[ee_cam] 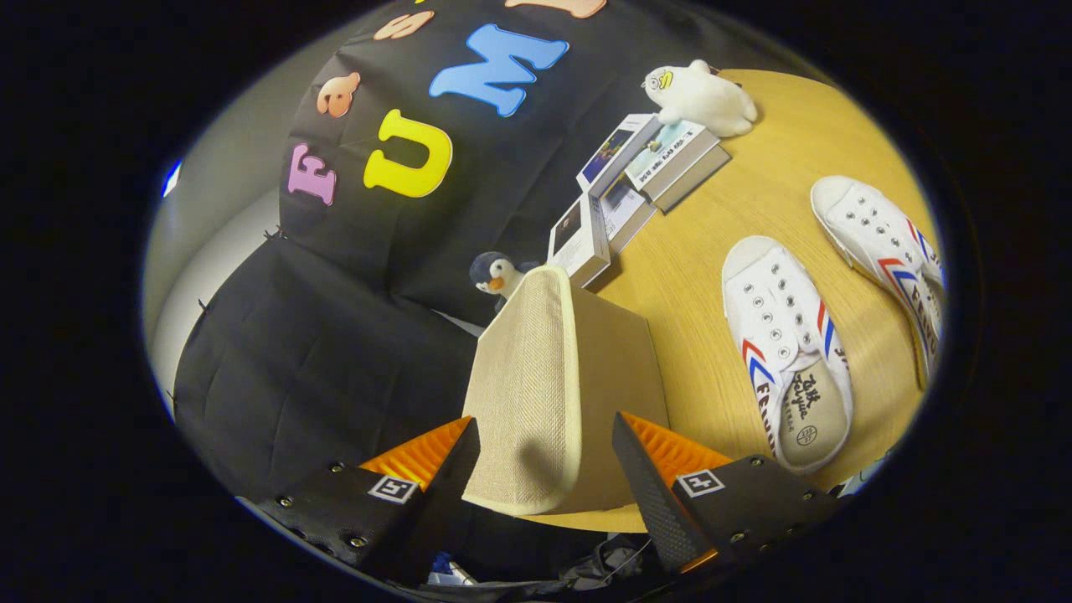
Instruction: Open the storage box then place both shoes into the box .Put the left shoe in first, then the right shoe, with the right side of both shoes facing outward in a uniform manner.
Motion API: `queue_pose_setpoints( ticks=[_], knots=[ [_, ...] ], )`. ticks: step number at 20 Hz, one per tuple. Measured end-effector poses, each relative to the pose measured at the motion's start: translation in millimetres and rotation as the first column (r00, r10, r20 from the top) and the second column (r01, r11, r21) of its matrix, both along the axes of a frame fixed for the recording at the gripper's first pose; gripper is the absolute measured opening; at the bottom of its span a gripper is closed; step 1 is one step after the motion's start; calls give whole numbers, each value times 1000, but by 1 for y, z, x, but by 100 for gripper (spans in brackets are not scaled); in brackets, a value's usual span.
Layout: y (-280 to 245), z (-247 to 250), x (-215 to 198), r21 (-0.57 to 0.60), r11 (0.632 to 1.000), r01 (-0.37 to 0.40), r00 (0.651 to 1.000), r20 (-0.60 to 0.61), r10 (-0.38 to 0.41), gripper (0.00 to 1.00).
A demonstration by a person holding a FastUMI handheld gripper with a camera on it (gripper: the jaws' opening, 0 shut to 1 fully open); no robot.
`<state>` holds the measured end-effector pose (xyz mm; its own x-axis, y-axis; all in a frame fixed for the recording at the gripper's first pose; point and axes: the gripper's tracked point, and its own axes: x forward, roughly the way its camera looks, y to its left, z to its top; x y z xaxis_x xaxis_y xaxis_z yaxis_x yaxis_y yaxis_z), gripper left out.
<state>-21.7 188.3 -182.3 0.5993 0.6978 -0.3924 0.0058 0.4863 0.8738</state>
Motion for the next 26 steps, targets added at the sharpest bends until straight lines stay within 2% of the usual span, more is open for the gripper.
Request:
queue_pose_setpoints(
  ticks=[3,4,6,7,10,11,12,16,21,26],
  knots=[
    [9,-3,-7,52,999,-18,999,-47,20,96],
    [9,-5,-7,60,998,-20,998,-66,24,91],
    [14,-8,-10,77,997,-32,994,-97,40,65],
    [15,-10,-11,81,996,-34,993,-113,43,65],
    [12,-3,-6,132,991,-8,992,-124,25,24],
    [9,1,-2,144,990,8,992,-122,9,14],
    [11,4,-2,150,989,-14,993,-115,31,2],
    [16,22,-1,135,989,-56,995,-80,67,2],
    [29,72,5,98,988,-117,993,15,116,2],
    [61,123,11,8,981,-194,971,140,191,2]
  ],
)
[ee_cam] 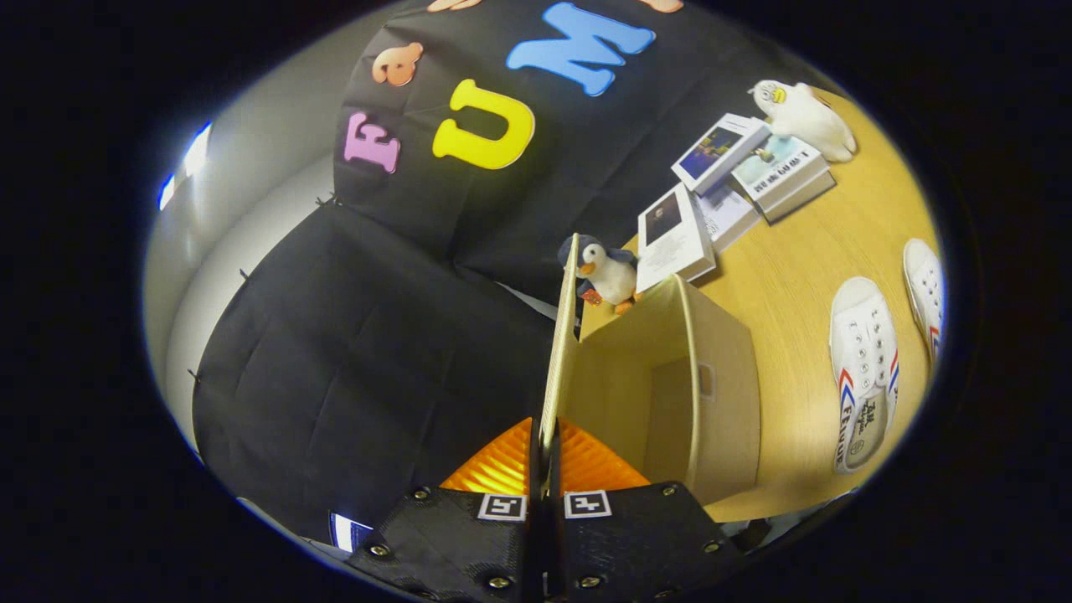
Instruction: Open the storage box then place both shoes into the box .Put the left shoe in first, then the right shoe, with the right side of both shoes facing outward in a uniform manner.
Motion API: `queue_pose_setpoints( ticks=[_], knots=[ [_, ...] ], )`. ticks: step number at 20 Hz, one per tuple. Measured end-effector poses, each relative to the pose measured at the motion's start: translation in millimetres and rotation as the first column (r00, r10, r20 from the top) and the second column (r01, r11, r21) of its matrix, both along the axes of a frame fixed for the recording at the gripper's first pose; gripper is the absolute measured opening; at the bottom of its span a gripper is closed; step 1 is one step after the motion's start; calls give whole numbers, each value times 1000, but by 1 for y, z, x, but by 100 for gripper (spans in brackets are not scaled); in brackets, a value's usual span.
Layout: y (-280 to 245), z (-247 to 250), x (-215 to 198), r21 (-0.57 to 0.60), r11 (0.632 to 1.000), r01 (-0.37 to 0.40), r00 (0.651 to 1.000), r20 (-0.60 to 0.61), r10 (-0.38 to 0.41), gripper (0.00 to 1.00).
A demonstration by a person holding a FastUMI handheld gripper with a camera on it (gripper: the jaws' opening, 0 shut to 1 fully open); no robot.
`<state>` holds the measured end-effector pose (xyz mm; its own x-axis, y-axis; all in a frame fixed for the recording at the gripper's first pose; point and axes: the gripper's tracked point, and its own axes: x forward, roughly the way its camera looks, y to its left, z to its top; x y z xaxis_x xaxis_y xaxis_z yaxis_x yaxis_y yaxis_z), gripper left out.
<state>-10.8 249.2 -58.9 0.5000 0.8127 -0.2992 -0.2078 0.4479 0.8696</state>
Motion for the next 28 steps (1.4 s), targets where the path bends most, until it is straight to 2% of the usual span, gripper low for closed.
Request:
queue_pose_setpoints(
  ticks=[10,16,20,22,23,25,26,28],
  knots=[
    [82,47,-7,-117,987,-109,978,164,128,2],
    [130,57,-11,-151,982,-109,967,215,140,2],
    [167,54,-21,-180,973,-141,951,249,184,3],
    [180,53,-23,-224,962,-158,931,290,220,18],
    [187,53,-27,-238,956,-170,921,308,240,18],
    [196,52,-29,-277,946,-170,901,345,263,30],
    [199,52,-32,-284,942,-179,894,353,276,44],
    [205,51,-37,-286,938,-196,889,353,293,48]
  ],
)
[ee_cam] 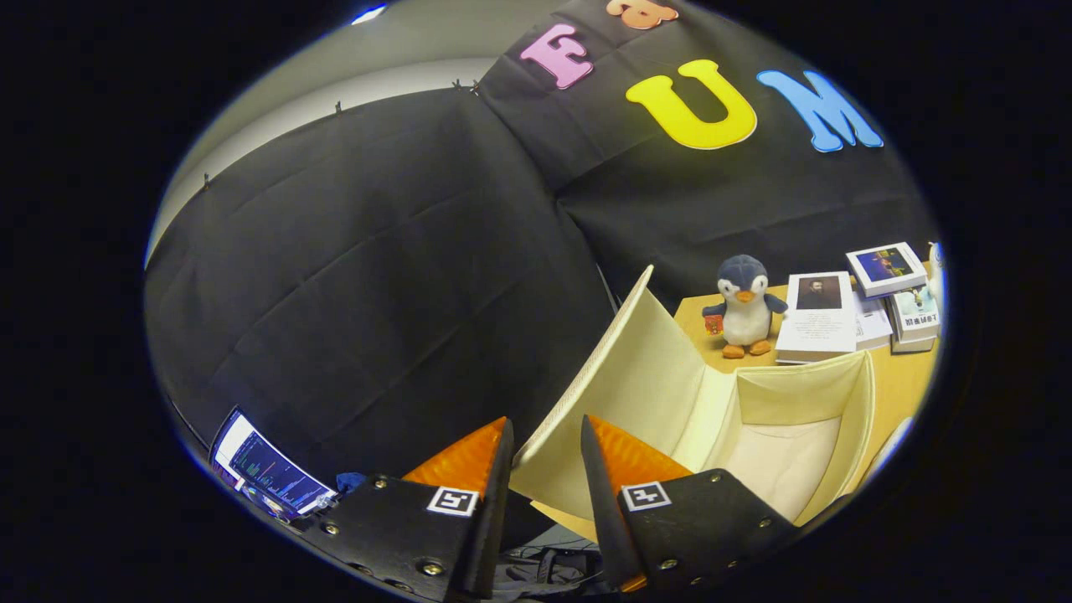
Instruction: Open the storage box then place both shoes into the box .Put the left shoe in first, then the right shoe, with the right side of both shoes facing outward in a uniform manner.
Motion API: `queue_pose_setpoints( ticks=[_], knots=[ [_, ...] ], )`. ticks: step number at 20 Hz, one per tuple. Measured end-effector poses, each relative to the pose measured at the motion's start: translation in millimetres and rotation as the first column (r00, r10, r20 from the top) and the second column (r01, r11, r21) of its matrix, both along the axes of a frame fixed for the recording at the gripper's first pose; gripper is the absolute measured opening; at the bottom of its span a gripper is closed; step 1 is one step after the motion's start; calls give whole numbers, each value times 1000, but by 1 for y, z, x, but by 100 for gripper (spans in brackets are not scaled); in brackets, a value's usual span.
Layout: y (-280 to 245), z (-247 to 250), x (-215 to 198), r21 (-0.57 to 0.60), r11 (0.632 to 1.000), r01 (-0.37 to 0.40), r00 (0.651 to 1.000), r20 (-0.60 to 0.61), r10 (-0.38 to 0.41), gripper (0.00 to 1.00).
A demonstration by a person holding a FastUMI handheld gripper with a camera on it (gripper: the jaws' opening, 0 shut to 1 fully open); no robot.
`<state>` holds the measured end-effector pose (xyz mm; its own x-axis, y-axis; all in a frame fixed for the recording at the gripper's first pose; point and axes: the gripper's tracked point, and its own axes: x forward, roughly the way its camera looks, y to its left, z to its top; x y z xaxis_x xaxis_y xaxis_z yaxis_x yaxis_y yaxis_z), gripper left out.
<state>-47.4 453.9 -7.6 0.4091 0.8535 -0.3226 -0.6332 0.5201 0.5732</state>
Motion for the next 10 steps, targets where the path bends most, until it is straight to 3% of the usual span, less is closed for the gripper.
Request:
queue_pose_setpoints(
  ticks=[1,4,10],
  knots=[
    [-2,-2,0,-7,1000,-3,1000,2,3,53],
    [-21,-8,17,-53,997,47,998,51,-45,98],
    [-87,-11,52,-158,972,175,970,198,-143,97]
  ],
)
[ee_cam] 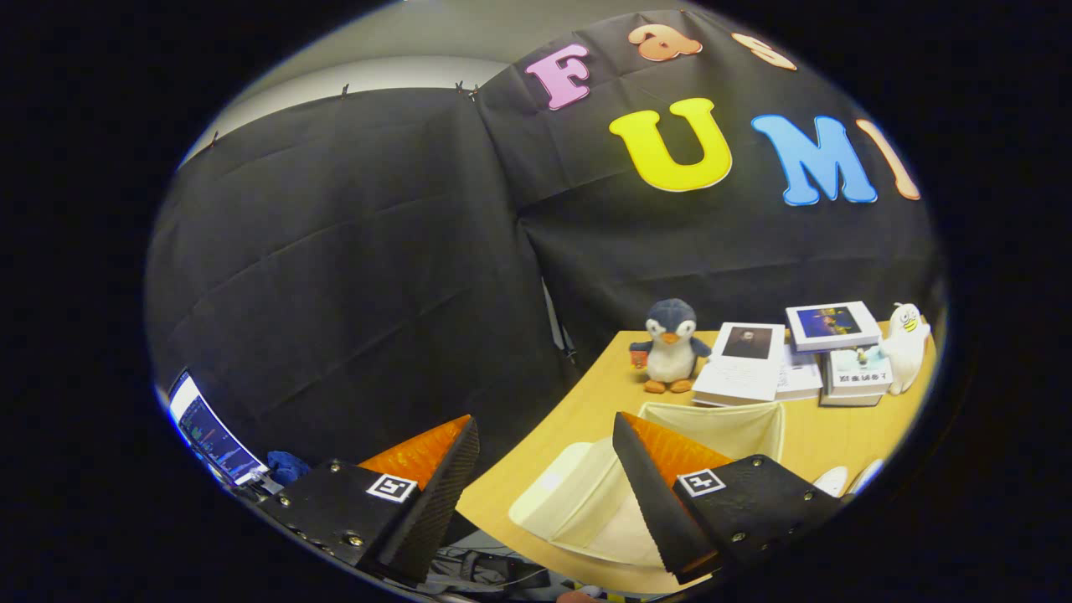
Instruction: Open the storage box then place both shoes into the box .Put the left shoe in first, then the right shoe, with the right side of both shoes facing outward in a uniform manner.
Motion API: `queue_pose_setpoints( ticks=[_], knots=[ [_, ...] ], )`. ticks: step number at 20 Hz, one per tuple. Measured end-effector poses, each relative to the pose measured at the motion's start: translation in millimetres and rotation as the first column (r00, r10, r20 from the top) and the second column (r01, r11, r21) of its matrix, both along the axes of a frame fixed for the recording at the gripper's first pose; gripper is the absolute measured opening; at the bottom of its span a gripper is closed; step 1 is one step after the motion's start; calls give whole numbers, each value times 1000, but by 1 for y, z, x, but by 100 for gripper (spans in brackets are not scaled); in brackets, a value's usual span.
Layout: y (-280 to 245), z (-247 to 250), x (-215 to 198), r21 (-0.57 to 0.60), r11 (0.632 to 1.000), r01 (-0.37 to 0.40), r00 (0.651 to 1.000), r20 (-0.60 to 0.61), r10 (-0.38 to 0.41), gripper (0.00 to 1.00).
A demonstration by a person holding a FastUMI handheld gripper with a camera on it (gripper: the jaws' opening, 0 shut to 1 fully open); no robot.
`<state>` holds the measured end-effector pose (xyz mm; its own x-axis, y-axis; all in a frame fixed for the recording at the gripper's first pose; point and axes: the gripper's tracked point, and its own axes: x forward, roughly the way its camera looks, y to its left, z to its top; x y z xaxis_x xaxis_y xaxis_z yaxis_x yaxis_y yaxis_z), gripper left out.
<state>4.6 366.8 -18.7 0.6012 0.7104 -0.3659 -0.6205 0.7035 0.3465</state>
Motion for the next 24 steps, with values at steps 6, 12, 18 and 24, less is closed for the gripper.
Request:
queue_pose_setpoints(
  ticks=[6,12,18,24],
  knots=[
    [-81,-15,32,-84,986,143,989,53,-139,97],
    [-161,-48,57,-143,952,271,962,34,-269,98],
    [-230,-100,72,-201,906,373,921,-34,-387,98],
    [-279,-155,78,-253,868,428,874,-131,-469,98]
  ],
)
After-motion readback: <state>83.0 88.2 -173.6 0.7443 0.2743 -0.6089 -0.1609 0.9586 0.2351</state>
